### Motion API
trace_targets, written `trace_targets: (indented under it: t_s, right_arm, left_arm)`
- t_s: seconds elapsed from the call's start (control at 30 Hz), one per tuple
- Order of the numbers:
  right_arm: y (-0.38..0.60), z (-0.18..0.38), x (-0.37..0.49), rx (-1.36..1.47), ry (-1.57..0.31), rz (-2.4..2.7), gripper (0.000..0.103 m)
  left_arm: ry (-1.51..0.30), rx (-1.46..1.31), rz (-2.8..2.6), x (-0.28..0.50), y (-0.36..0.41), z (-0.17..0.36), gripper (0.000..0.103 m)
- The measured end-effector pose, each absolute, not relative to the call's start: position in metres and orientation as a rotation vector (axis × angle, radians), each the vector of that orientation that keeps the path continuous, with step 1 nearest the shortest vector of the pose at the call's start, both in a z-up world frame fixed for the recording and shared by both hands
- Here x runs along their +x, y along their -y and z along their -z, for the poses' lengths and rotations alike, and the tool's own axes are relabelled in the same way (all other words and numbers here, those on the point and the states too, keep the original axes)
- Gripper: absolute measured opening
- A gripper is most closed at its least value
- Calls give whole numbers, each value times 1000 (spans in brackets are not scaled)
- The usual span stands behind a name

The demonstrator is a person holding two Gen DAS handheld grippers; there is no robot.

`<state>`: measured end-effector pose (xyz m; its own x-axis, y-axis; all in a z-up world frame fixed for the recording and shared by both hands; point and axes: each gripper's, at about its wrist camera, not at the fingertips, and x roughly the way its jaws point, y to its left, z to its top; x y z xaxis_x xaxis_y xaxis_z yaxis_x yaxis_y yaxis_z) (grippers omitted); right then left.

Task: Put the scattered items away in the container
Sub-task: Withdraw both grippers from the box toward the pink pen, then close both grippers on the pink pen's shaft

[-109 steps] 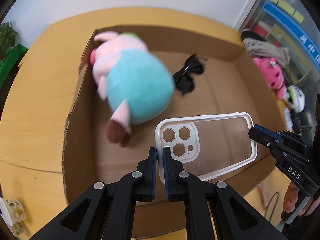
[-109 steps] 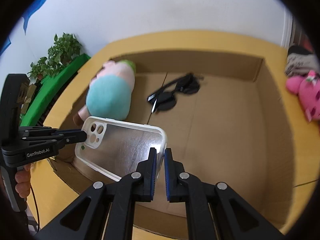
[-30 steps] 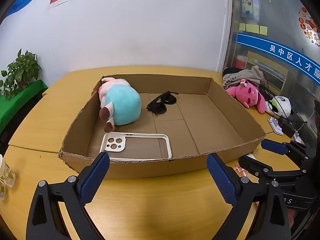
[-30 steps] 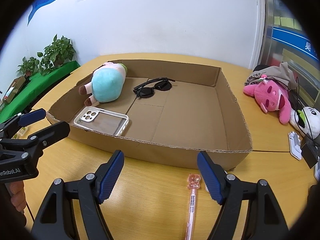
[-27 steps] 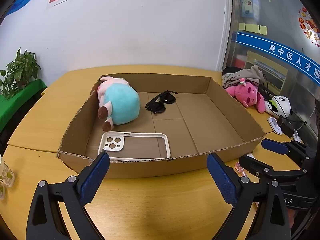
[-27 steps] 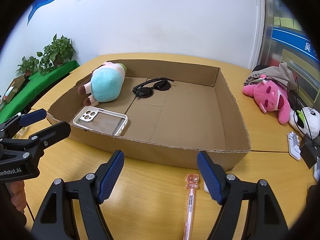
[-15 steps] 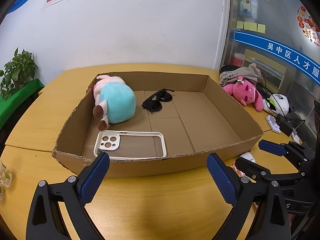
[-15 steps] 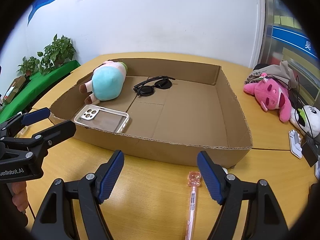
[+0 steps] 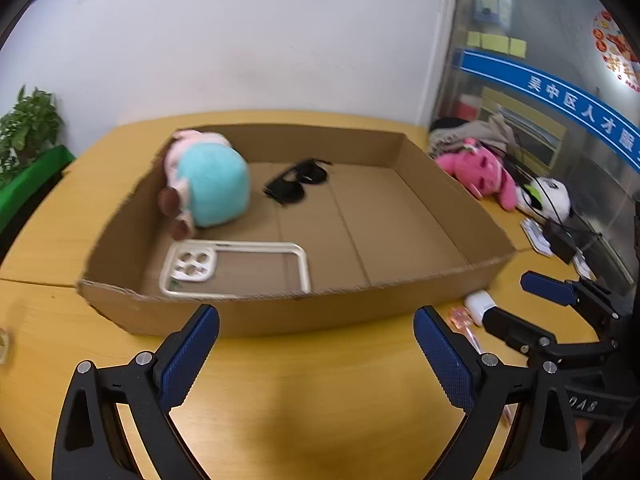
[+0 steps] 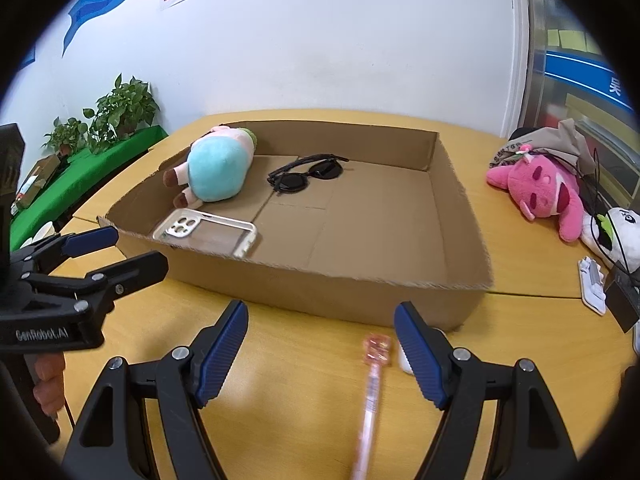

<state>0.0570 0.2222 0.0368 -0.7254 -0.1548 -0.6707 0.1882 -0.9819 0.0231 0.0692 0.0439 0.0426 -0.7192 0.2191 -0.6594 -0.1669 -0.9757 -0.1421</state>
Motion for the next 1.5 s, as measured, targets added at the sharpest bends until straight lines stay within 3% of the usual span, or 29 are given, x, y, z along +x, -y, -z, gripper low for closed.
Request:
trace_targets:
  t_s: [0.27,0.57,0.63,0.77,0.87,0.93,0.97,1.0,1.17,1.23,1.3,1.37,1.5]
  right_arm:
    - [-278,3,90,1238,-100,2676,76]
    - [-262,37,102,1371,-103,2575,74]
    - [-255,42,102,1397,-126,2559,67]
    - [-248,44,106,1413,-164,2586,61]
    - [-249,42,108,1412,-143,2625,46]
    - [-250,41,111,1403,-134,2641,26]
    - [-250,41,112,1400,-127,2645,21]
    - [-250,41,113,1398,-120,2650,12]
    - [-250,41,120,1380,-38,2647,10]
    - [-253,41,123,1367,20,2645,9]
    - [-255,42,127,1348,73,2638,9]
    - [-256,43,130,1327,110,2631,10]
    - [-256,44,132,1309,119,2619,10]
  left_arm:
    - [183,-1204,-2508,62,-79,-11,100]
    - [241,-1310,-2330,50,-120,10,100]
    - [269,-1319,-2314,44,-124,10,100]
    - [305,-1336,-2285,34,-133,13,100]
    - [328,-1341,-2287,29,-140,17,99]
    - [350,-1349,-2285,25,-143,19,98]
    - [365,-1353,-2277,23,-145,21,97]
    - [379,-1358,-2268,21,-148,22,93]
    - [428,-1383,-2223,17,-157,28,80]
    - [459,-1390,-2205,16,-158,30,67]
    - [481,-1409,-2179,15,-158,33,42]
    - [486,-1429,-2181,14,-156,37,25]
    - [541,-1448,-2166,13,-148,40,22]
